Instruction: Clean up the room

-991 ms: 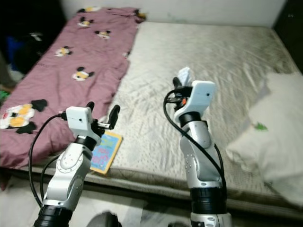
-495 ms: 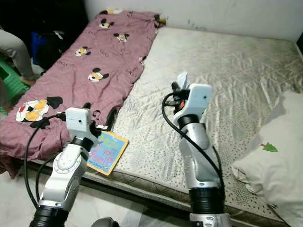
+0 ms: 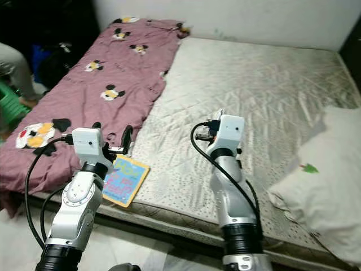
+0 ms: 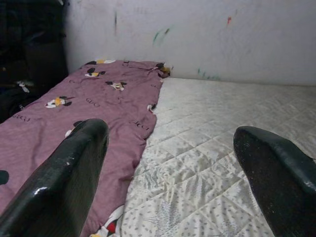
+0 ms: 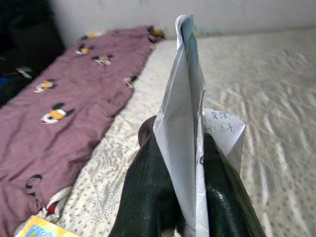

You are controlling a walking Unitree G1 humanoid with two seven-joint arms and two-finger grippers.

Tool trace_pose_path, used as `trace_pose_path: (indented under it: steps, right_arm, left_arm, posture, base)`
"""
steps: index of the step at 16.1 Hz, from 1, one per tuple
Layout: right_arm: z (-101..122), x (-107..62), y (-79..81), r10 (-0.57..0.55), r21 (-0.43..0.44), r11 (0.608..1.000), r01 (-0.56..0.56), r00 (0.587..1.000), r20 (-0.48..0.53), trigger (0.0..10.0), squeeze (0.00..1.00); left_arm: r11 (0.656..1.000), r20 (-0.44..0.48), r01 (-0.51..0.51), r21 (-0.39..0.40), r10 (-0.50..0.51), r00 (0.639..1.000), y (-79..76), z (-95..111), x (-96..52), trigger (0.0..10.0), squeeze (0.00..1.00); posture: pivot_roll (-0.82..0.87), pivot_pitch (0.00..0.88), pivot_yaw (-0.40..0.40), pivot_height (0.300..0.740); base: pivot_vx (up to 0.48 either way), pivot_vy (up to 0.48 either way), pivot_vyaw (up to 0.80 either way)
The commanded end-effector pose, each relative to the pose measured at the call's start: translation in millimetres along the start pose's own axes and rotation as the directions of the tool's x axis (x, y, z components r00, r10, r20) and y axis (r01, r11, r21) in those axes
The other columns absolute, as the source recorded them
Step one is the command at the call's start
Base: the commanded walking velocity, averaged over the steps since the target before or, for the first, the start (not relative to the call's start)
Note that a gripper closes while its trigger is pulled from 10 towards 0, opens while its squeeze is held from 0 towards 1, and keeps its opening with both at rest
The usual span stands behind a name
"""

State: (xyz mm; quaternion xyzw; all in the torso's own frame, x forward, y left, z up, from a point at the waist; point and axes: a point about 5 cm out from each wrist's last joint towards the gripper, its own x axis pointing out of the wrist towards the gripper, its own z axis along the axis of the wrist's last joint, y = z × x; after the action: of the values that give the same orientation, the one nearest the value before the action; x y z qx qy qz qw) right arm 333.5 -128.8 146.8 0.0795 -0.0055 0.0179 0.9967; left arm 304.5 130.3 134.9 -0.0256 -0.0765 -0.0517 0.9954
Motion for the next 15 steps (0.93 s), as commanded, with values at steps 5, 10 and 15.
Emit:
trace_pose_path:
  steps: [5, 10, 15]
  right_arm:
    - [-20, -8.7, -18.0, -0.079, -0.004, 0.997, 0.079, 0.995, -0.060, 10.0, 0.00]
    - [-24, -5.0, -7.8, -0.035, 0.010, 0.999, 0.035, 0.998, -0.061, 10.0, 0.00]
    - [-25, -1.3, -8.2, -0.034, 0.028, 0.999, 0.037, 0.997, -0.071, 10.0, 0.00]
  left_arm:
    - [0.998, -0.055, 0.028, -0.059, -0.032, 0.998, 3.3, -8, -13.7, 10.0, 0.00]
    - [0.996, -0.038, -0.017, -0.089, 0.014, 0.999, -0.2, -3, -6.0, 10.0, 0.00]
    - [0.998, -0.001, 0.003, -0.061, -0.003, 1.000, -2.1, 2, -4.9, 10.0, 0.00]
  posture:
    - [-0.04, 0.094, 0.016, 0.740]
    - [-0.02, 0.092, 0.003, 0.740]
    - [-0.02, 0.102, 0.003, 0.740]
  base:
    - [0.000, 0.000, 0.00]
    - [0.000, 0.000, -0.59]
    - [0.000, 0.335, -0.80]
